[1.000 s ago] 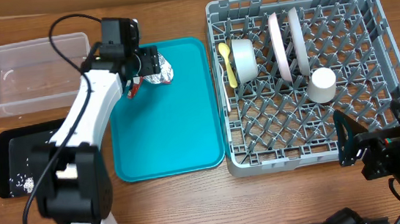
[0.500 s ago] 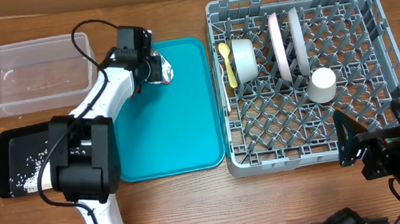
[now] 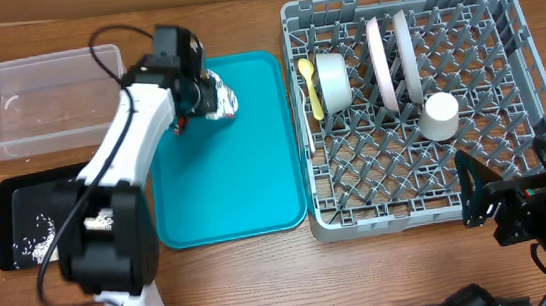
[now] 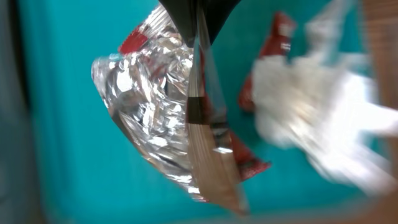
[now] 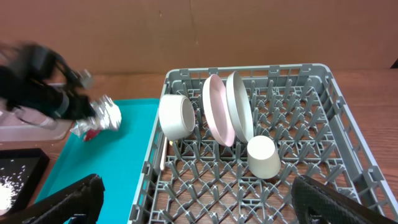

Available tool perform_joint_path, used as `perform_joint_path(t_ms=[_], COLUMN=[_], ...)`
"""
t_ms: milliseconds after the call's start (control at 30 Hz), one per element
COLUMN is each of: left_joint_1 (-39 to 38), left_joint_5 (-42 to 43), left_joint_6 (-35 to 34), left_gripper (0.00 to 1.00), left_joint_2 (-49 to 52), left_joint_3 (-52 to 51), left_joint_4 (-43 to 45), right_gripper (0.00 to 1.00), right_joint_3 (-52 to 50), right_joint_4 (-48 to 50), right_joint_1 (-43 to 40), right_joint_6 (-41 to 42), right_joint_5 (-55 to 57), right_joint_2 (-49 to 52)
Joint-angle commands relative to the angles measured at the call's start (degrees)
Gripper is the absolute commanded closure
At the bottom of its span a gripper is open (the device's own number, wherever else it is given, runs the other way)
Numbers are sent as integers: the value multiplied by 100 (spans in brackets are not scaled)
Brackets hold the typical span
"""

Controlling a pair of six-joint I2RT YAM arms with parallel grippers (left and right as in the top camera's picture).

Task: Sort waste into correct bins and load items into the dishwasher rack
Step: 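Grasp the foil with the left gripper and lift it toward the bin, then drop the foil into the clear plastic bin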

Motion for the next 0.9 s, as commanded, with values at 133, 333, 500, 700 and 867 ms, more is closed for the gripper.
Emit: perform_joint_path(t_ms=[133,333,500,700,867], left_joint_1=[621,1460,1858,1904,1513], left_joint_5=[-1270,-1392,-1368,-820,-487], left_joint_6=[-101,-109,-326,-422,-354], left_gripper=[96,96,81,55,55], left_joint_2=[-1296,-855,-345,-299,-625], left_joint_3=[404,400,400,435,498], left_joint_4=[-26,-166,-260,-455,-496], right_gripper=[0,0,0,0,0], right_joint_3=[4,4,4,4,4], right_joint_4=[28,28,28,28,28], right_joint_1=[26,26,26,26,26], right_joint_6=[-2,-2,-2,-2,-2], right_joint_5=[-2,-2,0,0,-2], right_joint_2=[-22,-22,-22,-22,-22])
